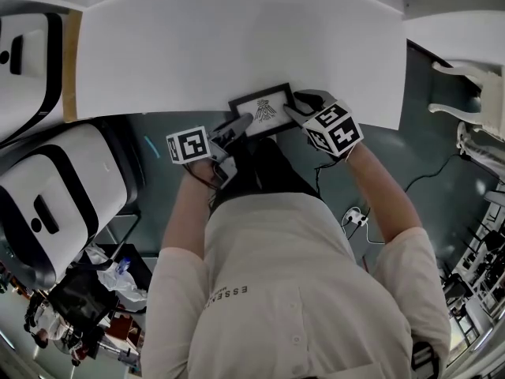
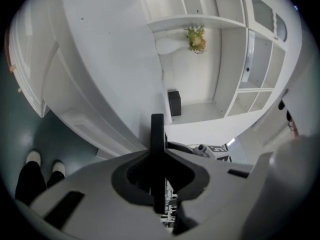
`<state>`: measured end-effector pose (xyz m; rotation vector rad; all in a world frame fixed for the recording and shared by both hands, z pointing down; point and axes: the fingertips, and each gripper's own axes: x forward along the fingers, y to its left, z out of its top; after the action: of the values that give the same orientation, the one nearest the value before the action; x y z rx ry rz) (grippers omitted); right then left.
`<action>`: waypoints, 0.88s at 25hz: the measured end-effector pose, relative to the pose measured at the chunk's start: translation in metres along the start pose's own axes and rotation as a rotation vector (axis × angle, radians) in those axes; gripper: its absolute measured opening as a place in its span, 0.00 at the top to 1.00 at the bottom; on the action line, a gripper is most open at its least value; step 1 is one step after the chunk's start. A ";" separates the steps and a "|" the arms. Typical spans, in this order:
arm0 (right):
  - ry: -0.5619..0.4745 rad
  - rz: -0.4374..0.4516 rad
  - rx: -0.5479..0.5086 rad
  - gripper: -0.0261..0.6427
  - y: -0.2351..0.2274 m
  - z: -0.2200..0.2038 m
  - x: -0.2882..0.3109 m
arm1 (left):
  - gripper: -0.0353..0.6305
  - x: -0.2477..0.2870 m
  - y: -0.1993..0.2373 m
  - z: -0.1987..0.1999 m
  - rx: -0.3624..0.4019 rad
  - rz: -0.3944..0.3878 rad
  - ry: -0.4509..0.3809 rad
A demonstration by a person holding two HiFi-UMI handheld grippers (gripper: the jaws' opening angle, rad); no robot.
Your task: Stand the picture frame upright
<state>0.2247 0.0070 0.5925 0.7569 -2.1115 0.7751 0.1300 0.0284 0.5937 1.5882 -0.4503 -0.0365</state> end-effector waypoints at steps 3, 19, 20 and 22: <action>0.006 0.033 -0.003 0.72 0.000 0.000 0.000 | 0.88 -0.001 -0.006 0.001 0.034 -0.002 0.002; -0.215 0.506 0.242 0.62 0.008 0.031 -0.062 | 0.89 -0.006 -0.087 0.011 0.126 -0.171 -0.023; -0.234 0.539 0.256 0.62 0.009 0.033 -0.066 | 0.89 -0.007 -0.094 0.010 0.140 -0.181 -0.025; -0.261 0.610 0.275 0.62 0.013 0.038 -0.075 | 0.89 -0.009 -0.107 0.010 0.170 -0.209 -0.029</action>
<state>0.2401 0.0077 0.5086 0.3507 -2.5416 1.3729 0.1468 0.0219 0.4873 1.7989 -0.3145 -0.1856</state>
